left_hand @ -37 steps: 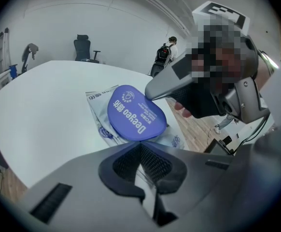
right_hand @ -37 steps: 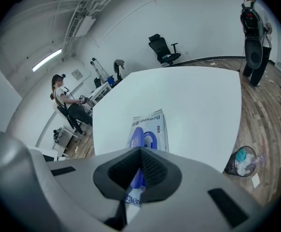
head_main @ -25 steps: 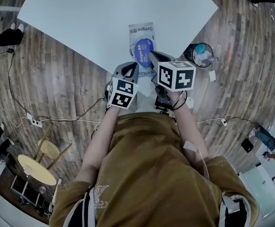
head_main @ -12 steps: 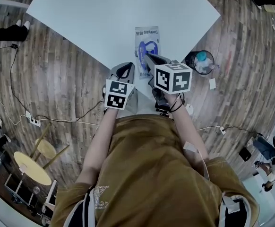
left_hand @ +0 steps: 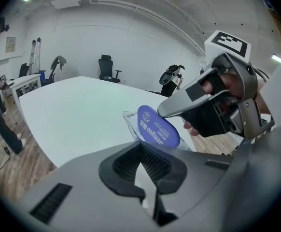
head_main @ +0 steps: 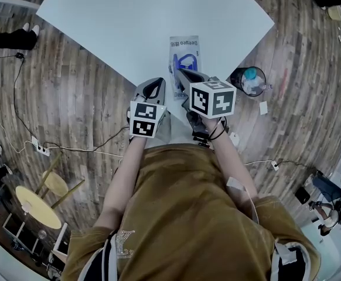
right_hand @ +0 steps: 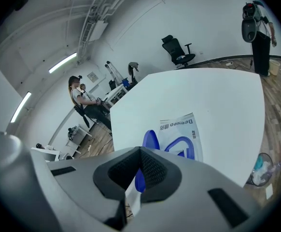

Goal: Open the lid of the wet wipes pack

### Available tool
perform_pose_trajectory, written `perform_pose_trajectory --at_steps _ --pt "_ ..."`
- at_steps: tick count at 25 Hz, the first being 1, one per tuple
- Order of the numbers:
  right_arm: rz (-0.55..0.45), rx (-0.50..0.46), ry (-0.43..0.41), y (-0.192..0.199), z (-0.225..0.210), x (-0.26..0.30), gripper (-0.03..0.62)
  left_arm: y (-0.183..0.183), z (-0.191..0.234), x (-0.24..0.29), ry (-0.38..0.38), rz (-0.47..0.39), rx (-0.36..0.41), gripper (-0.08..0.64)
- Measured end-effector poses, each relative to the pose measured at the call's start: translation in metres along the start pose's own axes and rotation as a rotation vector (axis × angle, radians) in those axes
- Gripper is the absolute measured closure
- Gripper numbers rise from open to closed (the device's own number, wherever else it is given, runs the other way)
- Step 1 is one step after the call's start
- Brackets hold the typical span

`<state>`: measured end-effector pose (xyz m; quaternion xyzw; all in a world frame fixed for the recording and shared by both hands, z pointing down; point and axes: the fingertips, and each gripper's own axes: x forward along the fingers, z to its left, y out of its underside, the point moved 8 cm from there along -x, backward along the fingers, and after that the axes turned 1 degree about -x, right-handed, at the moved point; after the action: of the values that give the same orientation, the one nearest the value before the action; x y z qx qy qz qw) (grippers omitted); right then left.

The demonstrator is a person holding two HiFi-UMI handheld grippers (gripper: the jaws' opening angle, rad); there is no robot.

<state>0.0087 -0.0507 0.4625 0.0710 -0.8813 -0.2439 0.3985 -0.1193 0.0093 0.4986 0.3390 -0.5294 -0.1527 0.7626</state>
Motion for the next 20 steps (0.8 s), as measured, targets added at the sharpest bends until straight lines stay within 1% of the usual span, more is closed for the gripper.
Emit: perform_pose_trajectory --at_steps 4,13,20 --pt "-0.002 -0.006 -0.018 -0.001 0.005 0.004 0.583 -0.003 0.006 -0.004 -0.023 -0.023 -0.029 0.558" --pt "-0.038 -0.011 -0.07 0.001 0.017 0.015 0.583 -0.002 0.014 -0.007 -0.032 -0.02 -0.062 0.558" --pt "-0.053 0.05 -0.137 0.004 0.02 0.024 0.583 0.002 0.022 -0.008 -0.042 -0.009 -0.098 0.558"
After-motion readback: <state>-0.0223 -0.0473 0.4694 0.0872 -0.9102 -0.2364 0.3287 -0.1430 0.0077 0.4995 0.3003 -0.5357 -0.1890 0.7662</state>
